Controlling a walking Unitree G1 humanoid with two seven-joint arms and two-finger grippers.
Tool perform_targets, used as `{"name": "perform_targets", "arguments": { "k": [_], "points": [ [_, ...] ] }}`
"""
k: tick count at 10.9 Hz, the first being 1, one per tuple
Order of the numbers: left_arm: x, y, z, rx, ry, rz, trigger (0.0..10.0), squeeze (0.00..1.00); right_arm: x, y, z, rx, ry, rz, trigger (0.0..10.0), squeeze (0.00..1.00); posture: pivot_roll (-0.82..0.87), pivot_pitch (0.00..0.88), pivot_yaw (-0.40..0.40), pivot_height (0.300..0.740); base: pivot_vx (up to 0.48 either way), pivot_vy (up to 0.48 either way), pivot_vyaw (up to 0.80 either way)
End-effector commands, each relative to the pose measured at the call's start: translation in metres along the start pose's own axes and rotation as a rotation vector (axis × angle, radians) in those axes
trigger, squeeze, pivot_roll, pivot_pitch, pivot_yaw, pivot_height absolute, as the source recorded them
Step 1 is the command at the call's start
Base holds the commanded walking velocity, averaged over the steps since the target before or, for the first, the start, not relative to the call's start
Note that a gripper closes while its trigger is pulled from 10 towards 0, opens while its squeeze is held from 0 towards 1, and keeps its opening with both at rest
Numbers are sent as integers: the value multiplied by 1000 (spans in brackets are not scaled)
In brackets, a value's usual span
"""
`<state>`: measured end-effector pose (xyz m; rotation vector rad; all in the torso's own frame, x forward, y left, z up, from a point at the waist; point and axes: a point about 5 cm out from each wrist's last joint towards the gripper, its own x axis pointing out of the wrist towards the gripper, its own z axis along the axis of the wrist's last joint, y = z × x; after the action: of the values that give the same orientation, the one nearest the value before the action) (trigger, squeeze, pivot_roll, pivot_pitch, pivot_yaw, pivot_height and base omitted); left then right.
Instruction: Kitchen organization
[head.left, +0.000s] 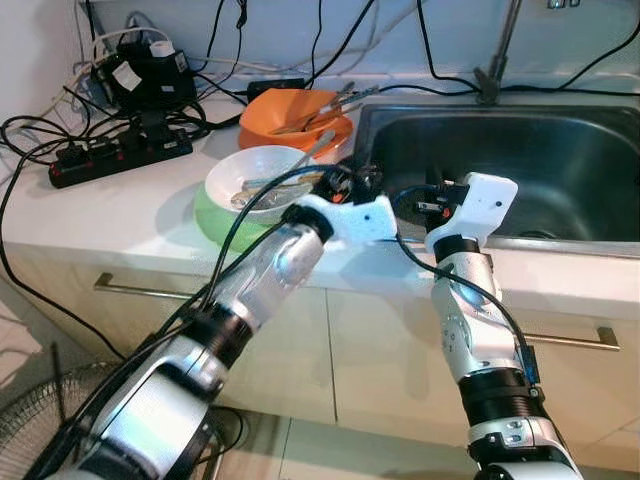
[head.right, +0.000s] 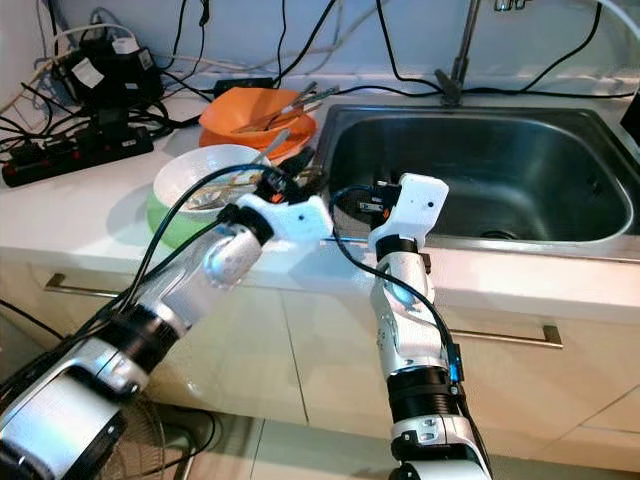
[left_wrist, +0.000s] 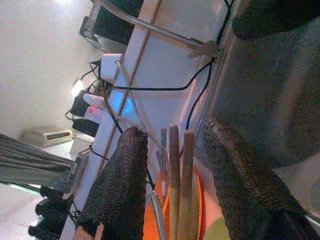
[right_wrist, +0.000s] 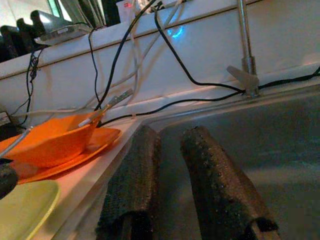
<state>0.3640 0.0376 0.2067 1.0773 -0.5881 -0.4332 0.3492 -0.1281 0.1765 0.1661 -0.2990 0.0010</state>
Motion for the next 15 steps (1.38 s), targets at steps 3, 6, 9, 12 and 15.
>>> {"name": "perform_targets", "arguments": {
  "k": [3,6,9,12,15],
  "points": [
    [10,4,2,6,-2,22,0,0,1,4,0,-3,-3,10,10000,0,16,27,107,740,0,0,0],
    [10,4,2,6,-4,23,0,0,1,4,0,-4,-3,10,10000,0,14,26,108,740,0,0,0],
    [10,4,2,6,-4,23,0,0,1,4,0,-4,-3,10,10000,0,14,26,108,740,0,0,0],
    [10,4,2,6,-4,23,0,0,1,4,0,-4,-3,10,10000,0,14,26,108,740,0,0,0],
    [13,18,-1,47,15,71,0,0,1,5,-1,-3,3,16,10000,0,24,27,98,740,0,0,0]
  ]
}}
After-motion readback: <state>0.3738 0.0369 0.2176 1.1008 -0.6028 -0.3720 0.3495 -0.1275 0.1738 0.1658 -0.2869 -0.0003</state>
